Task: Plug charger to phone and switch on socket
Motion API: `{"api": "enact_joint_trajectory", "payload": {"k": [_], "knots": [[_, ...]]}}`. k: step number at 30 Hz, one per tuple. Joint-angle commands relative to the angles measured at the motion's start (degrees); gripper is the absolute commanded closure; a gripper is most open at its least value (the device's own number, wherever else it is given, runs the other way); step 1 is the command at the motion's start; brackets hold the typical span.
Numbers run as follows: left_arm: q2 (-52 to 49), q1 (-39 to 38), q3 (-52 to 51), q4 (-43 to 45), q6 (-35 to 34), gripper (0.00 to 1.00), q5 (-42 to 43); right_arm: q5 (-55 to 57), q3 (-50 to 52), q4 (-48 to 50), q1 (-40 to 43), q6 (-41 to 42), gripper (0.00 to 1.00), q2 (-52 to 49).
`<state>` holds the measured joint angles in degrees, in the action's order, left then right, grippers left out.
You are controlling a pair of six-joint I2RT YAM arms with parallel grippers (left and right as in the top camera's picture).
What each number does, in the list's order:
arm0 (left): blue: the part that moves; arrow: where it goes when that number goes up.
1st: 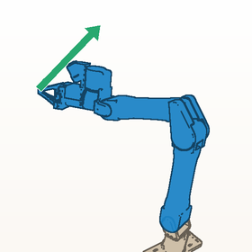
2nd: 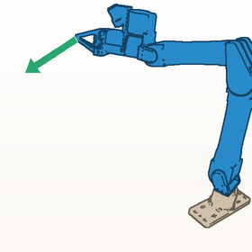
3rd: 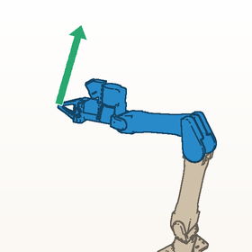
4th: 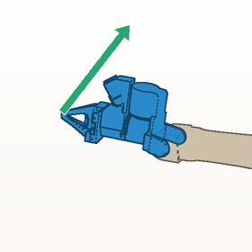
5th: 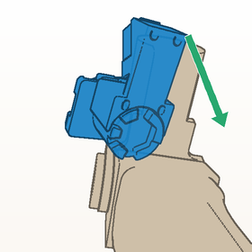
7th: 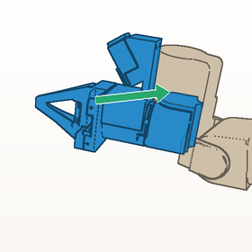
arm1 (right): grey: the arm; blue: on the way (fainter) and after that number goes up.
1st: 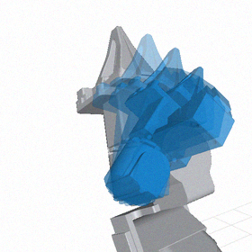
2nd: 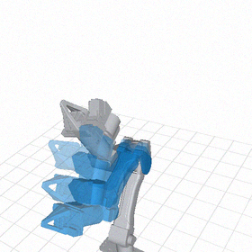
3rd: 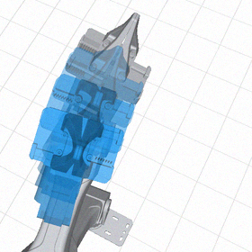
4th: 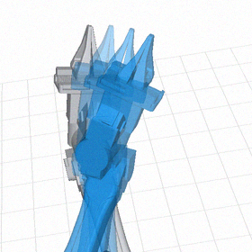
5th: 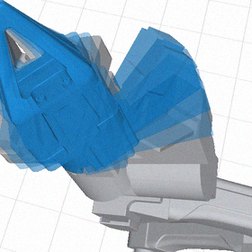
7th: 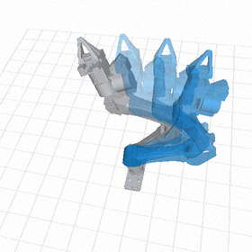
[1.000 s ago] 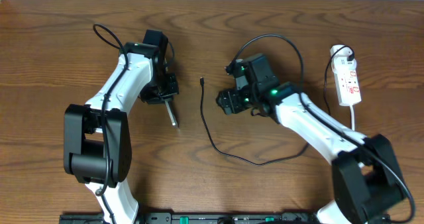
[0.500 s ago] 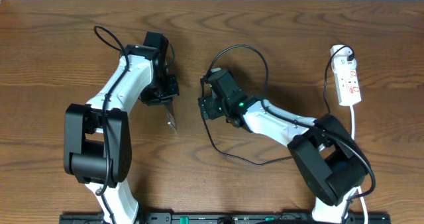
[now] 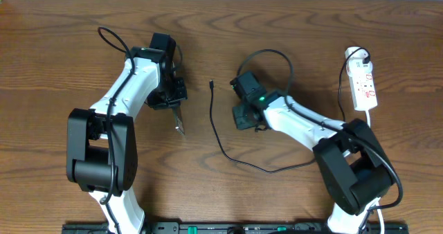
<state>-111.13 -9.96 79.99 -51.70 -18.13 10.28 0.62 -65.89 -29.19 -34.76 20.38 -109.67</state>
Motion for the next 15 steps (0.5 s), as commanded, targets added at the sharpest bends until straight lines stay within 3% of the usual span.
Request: {"api": "enact_joint_trajectory", "payload": {"k": [1, 4, 7, 9, 15], "knots": [[-0.5, 0.2, -1.1, 0.2, 0.1, 0.93, -0.2, -9.7, 0.2, -7.4, 3.1, -2.9, 0.76, 1.6], [-0.5, 0.2, -1.1, 0.5, 0.1, 0.93, -0.3, -14.7, 0.2, -6.1, 3.6, -3.1, 0.63, 1.6], [-0.5, 0.2, -1.1, 0.9, 0.0, 0.93, -0.3, -14.4, -1.0, 1.3, 3.5, -1.0, 0.41, 1.6], [-0.5, 0.2, -1.1, 0.8, 0.1, 0.92, -0.3, -13.0, -2.1, 4.4, 3.1, -0.4, 0.33, 1.6], [-0.5, 0.2, -1.1, 0.9, 0.0, 0.93, -0.3, 0.3, -7.7, 12.4, -0.9, 0.2, 0.31, -1.3]]}}
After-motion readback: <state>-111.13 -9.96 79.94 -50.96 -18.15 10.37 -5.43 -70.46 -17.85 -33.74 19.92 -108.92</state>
